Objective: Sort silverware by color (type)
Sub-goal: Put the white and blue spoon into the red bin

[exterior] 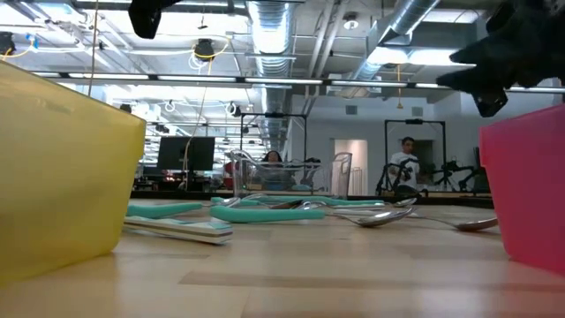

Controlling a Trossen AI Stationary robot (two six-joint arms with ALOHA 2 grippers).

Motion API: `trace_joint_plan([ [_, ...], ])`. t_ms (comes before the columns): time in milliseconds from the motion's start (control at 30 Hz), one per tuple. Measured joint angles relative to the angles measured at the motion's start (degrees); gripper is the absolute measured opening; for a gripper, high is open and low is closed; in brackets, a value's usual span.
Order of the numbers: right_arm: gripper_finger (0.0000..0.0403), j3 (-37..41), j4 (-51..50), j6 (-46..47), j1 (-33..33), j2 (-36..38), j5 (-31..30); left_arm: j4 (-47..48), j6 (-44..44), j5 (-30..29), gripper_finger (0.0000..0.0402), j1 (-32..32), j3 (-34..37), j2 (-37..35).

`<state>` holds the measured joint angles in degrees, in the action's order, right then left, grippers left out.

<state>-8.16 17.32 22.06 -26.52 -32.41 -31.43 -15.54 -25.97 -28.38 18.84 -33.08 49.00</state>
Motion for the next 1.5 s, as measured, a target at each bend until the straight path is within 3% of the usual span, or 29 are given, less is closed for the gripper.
trace_joint_plan([
  [333, 0.0201, -2.0, 3.1, 0.6, 0.1, -12.2, -4.9, 1.6, -0.1, 0.1, 0.0238, -2.3, 0.0, 1.0],
  [933, 0.0201, -12.2, 3.1, -0.5, 5.3, -33.6, -3.9, 4.0, -0.3, -0.4, 0.0238, -2.8, 0.1, 3.8],
  [1133, 0.0201, -18.0, 1.9, 2.2, 7.2, -43.8, -3.6, 3.9, -1.0, -0.6, 0.0238, -3.0, 0.1, 5.1],
  [1300, 0.0201, -23.7, -2.6, 6.9, 7.8, -52.1, -1.1, 4.3, -1.8, -0.5, 0.0238, -3.1, 0.1, 5.5],
  [1500, 0.0201, -31.6, -15.3, 12.7, 6.5, -59.5, 0.6, 4.6, -1.8, -0.5, 0.0238, -3.0, 0.1, 5.6],
])
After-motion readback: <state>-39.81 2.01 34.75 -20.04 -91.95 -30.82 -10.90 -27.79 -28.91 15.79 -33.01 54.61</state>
